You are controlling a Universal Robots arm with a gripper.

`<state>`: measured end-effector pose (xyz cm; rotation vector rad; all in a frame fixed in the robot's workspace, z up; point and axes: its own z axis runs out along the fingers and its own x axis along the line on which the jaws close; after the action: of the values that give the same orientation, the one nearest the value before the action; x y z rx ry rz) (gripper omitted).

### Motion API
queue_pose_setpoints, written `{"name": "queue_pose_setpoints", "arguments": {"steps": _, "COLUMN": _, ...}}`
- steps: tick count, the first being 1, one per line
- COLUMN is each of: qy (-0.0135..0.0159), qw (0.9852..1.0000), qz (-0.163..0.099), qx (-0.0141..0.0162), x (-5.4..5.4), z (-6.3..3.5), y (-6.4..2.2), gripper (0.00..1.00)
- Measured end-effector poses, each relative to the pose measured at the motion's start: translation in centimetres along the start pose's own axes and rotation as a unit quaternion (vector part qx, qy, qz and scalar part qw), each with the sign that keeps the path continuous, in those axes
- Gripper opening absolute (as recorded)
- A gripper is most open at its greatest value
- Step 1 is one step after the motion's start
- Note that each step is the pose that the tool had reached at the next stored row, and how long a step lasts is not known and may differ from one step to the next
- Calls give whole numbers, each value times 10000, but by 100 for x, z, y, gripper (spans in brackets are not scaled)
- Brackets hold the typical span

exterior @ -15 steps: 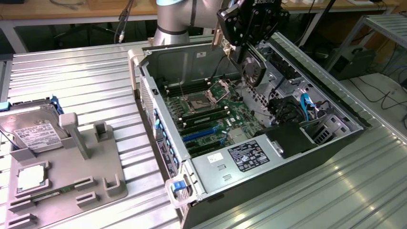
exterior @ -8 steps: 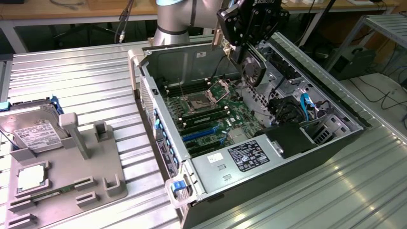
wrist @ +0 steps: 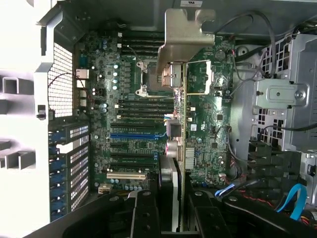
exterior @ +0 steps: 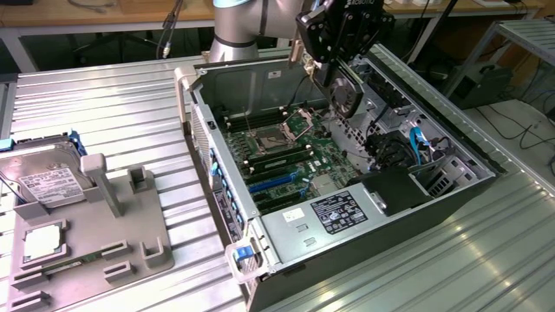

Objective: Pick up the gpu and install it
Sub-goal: 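Insert the gpu into the slot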

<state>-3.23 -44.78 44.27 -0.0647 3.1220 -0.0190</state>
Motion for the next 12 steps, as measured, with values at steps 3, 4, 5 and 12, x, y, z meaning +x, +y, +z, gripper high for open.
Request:
{"name": "queue_pose_setpoints", "arguments": {"steps": 3, "qy": -1, "qw": 10000, "qz": -95, "qx": -1, "x": 0, "z": -1, "y": 0, "gripper": 28}}
{"name": "queue_pose_setpoints", "arguments": {"steps": 4, "qy": -2, "qw": 9999, "qz": -153, "qx": -3, "x": 0, "z": 0, "y": 0, "gripper": 28}}
{"name": "queue_pose_setpoints", "arguments": {"steps": 5, "qy": -3, "qw": 9998, "qz": -216, "qx": -4, "x": 0, "z": 0, "y": 0, "gripper": 28}}
{"name": "queue_pose_setpoints", "arguments": {"steps": 12, "qy": -7, "qw": 9984, "qz": -561, "qx": -10, "x": 0, "z": 0, "y": -1, "gripper": 28}}
